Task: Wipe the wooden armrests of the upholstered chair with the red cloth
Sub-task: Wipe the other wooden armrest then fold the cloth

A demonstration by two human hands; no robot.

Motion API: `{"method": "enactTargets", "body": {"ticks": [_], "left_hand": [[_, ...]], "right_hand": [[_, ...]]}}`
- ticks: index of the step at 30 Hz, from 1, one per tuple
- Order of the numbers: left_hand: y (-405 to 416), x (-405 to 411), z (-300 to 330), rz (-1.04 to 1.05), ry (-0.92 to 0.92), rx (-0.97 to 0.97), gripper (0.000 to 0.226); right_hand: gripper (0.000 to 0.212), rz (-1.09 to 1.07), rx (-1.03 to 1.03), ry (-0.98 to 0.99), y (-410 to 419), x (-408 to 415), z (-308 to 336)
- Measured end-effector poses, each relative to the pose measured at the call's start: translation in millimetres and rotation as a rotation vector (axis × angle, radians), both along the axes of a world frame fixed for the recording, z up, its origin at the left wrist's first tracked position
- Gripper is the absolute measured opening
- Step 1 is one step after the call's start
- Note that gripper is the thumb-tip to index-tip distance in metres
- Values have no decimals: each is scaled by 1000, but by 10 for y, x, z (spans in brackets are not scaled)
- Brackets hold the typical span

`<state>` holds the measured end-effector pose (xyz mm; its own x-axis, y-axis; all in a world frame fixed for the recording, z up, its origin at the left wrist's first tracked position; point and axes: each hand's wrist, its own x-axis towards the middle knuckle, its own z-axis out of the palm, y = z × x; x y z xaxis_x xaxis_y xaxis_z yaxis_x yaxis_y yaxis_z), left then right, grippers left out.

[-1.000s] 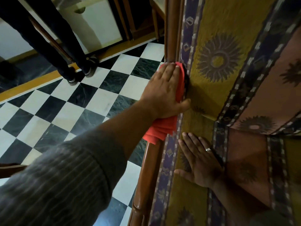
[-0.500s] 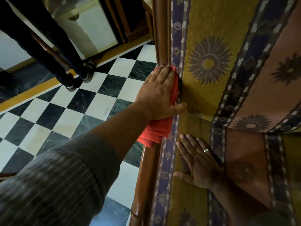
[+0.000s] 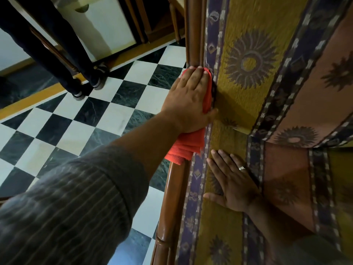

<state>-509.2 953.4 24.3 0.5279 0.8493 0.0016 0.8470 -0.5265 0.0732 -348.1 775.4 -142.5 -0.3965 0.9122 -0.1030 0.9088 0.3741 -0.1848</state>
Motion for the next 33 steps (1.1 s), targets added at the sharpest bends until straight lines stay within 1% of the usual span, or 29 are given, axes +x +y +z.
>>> {"method": "enactTargets", "body": {"ticks": [7,13,19,22,27,33], "left_hand": [[-138,-13,-14,43,-67,-37,90],[-360,-99,-69,36,-53,-29,80],[-108,32,-7,28,-40,-26,79],[-169,8,-35,51,-60,-24,78],[-570,-81,-71,65,-105,-5,75],[-1219,-280,-65,50,43,-80,80]], "right_hand": [[107,-1,15,-1,-16,7,7],[106,-5,23,28,-21,9,-15],[107,-10,7,20,-2,13,-25],[108,-1,-10,-10,1,6,-7],[109,32,5,-46,-23,38,-16],[109,61,3,-30,-276,182,-55]]}}
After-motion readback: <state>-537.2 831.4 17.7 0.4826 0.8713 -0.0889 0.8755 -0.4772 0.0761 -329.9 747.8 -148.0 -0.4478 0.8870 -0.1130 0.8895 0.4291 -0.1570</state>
